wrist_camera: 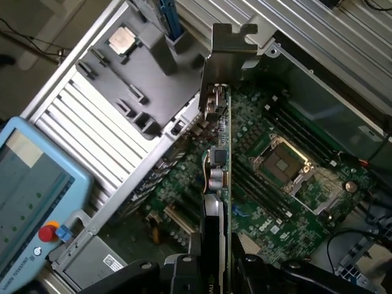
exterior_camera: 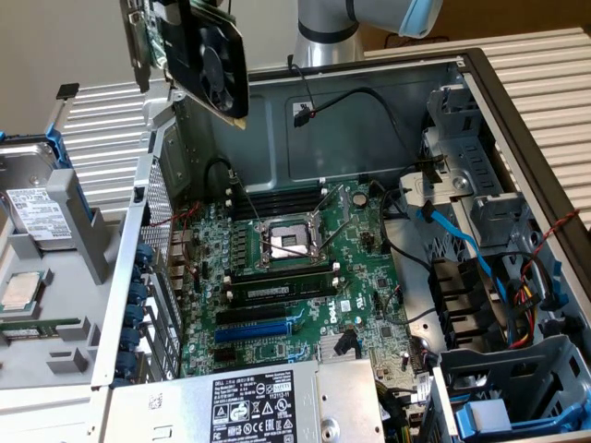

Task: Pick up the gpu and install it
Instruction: 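Pick up the gpu and move the gpu toward the slot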

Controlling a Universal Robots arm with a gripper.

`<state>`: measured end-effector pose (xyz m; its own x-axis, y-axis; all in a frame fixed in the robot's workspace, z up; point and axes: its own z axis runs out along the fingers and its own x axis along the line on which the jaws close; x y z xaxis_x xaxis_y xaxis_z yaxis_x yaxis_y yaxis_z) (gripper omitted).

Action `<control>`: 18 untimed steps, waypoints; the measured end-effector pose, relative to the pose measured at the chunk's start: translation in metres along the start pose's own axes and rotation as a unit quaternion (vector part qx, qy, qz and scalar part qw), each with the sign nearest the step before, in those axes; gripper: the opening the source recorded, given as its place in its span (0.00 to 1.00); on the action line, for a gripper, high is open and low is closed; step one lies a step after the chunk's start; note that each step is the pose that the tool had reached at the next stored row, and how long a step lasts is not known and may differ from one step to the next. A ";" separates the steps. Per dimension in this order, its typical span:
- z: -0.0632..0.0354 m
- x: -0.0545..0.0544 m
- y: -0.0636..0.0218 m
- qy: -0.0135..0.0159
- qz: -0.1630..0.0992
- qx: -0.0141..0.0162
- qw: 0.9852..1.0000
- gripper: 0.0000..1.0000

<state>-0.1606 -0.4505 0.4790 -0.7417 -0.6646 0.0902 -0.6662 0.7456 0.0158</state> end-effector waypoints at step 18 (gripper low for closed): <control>0.0004 -0.003 -0.0027 0.002 -0.150 0.014 0.989 0.27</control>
<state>-0.1566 -0.4504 0.4784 -0.5108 -0.8550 0.0904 -0.8576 0.5140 0.0157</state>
